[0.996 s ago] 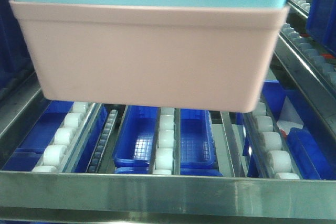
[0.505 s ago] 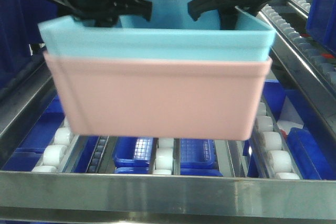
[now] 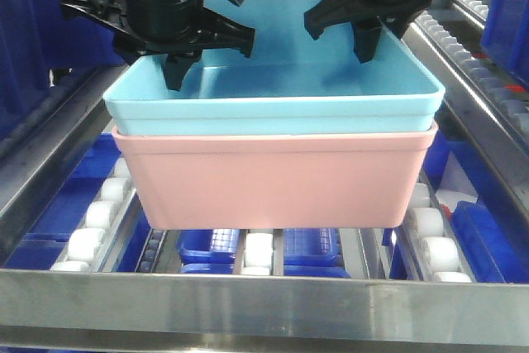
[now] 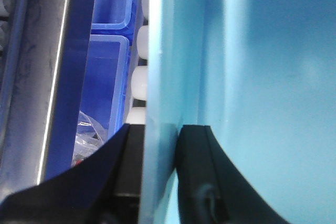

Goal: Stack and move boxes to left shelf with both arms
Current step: 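Lower the stacked bins onto the roller shelf with both grippers, then open both grippers and lift them off the light-blue bin rims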

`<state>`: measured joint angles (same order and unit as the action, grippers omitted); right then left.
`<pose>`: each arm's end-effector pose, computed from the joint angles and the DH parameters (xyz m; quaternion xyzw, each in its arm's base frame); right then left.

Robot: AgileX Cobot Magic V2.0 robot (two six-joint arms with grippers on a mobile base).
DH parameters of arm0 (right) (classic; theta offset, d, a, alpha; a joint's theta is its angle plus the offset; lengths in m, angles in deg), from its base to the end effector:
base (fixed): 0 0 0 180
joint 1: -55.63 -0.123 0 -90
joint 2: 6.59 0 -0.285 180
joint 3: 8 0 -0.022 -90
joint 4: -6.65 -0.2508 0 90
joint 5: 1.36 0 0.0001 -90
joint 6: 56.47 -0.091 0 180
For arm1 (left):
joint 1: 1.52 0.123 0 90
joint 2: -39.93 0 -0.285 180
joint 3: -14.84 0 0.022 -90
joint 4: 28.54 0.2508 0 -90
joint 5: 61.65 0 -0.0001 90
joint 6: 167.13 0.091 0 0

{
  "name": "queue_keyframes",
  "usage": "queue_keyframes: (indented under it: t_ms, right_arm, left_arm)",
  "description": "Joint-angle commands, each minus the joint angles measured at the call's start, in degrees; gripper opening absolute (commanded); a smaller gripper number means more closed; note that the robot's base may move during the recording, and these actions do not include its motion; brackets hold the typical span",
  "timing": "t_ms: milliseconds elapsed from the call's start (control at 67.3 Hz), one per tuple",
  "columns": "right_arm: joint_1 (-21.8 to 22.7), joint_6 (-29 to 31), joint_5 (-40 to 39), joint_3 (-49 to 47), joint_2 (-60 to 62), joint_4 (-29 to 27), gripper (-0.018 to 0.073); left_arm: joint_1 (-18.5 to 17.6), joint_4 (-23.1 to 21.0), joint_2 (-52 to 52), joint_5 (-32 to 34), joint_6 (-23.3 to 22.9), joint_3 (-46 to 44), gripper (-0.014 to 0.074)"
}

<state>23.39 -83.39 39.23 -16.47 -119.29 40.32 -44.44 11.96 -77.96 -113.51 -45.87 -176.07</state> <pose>0.3671 0.1927 0.2808 -0.1949 0.9043 -0.0712 0.3730 0.3373 -0.2502 0.2542 0.0317 0.9355 0.0603 0.3467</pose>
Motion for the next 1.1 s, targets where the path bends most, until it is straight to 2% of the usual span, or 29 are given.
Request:
queue_keyframes:
  t_ms: [0, 104, 178, 238, 342, 476, 565, 684, 758, 966, 1085]
  right_arm:
    - [-1.5, 1.2, -6.3, -2.4, 2.9, -0.9, 0.0061]
    - [-1.5, 1.2, -4.8, -2.4, 2.9, -0.9, 0.0136]
    - [-1.5, 1.2, -4.1, -2.4, 2.9, -0.9, 0.0280]
    - [-1.5, 1.1, -3.2, -2.5, 2.9, -0.9, 0.0424]
    - [-1.5, 0.0, -1.6, -2.5, 2.9, -0.9, 0.0580]
    - [-1.5, 0.0, -0.7, -2.5, 3.0, -0.9, 0.0603]
    - [-1.5, -0.5, -0.5, -2.5, 3.4, -0.9, 0.0603]
    - [-1.5, -1.4, -0.3, -2.5, 4.6, -0.9, 0.0603]
    - [-1.5, -1.9, 0.2, -2.5, 5.3, -0.9, 0.0603]
    - [-1.5, -2.0, 3.0, -2.5, 7.9, -0.9, 0.0603]
    - [-1.5, -2.0, 4.4, -2.5, 9.8, -0.9, 0.0603]
  left_arm:
    - [-1.6, 2.9, 2.0, 6.5, 0.8, -2.2, 0.0002]
    - [-1.6, 2.7, 2.0, 7.2, 0.8, -2.2, 0.0002]
    - [-1.6, 2.7, 2.0, 7.4, 0.9, -2.2, 0.0024]
    - [-1.6, 2.7, 2.0, 7.4, 1.1, -2.2, 0.0099]
    - [-1.6, 2.7, 2.0, 6.7, 1.2, -2.2, 0.0234]
    - [-1.6, 2.7, 2.0, 5.7, 1.2, -2.2, 0.0426]
    - [-1.6, 2.6, 2.2, 2.4, 1.2, -2.5, 0.0509]
    - [-1.6, 0.5, 2.3, -3.3, 2.0, -5.0, 0.0517]
    - [-1.6, -1.3, 2.4, -5.0, 5.7, -7.3, 0.0517]
    - [-1.6, -5.4, 2.9, -10.5, 12.3, -14.1, 0.0514]
    - [-1.8, -5.6, 3.9, -13.1, 13.9, -16.0, 0.0514]
